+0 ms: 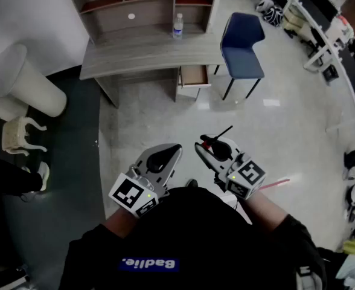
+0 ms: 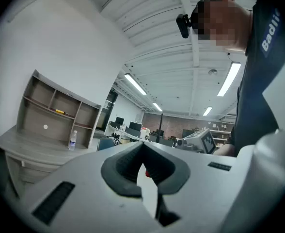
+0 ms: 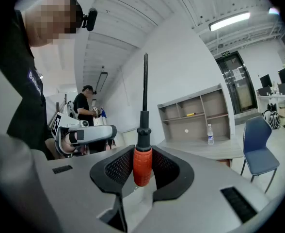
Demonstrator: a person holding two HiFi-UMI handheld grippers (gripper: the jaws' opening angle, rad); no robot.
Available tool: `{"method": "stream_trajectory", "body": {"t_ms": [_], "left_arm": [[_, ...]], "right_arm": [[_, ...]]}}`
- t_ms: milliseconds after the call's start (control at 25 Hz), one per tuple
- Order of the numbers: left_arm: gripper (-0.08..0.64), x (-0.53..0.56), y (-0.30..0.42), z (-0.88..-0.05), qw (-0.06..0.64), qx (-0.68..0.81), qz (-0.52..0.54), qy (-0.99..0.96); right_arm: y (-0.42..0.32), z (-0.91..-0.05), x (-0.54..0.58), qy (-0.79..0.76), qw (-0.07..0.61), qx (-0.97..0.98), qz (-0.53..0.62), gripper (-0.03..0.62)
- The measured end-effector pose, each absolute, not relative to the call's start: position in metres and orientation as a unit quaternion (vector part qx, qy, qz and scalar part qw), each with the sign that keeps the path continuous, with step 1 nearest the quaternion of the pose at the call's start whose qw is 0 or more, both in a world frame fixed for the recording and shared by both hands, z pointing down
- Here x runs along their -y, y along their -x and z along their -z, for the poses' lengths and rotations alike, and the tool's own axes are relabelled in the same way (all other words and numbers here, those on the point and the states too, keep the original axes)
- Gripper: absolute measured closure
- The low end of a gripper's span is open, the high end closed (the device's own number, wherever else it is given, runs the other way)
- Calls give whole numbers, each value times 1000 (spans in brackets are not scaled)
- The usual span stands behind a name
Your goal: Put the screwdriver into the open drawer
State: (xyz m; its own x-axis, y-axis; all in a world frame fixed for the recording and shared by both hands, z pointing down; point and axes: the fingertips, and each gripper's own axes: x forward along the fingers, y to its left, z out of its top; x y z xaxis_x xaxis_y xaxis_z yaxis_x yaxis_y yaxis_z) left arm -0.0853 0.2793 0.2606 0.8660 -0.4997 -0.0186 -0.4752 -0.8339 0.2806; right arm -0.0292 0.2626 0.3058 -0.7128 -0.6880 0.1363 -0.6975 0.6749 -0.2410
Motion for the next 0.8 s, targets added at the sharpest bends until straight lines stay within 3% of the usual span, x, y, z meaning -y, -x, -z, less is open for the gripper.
{"method": "stream_trajectory", "body": {"t_ms": [800], "left_arm": [[558, -291, 82, -264, 136, 239, 37, -961]], "right_arm": [[30, -305, -273, -384, 4, 909, -161, 469]]}}
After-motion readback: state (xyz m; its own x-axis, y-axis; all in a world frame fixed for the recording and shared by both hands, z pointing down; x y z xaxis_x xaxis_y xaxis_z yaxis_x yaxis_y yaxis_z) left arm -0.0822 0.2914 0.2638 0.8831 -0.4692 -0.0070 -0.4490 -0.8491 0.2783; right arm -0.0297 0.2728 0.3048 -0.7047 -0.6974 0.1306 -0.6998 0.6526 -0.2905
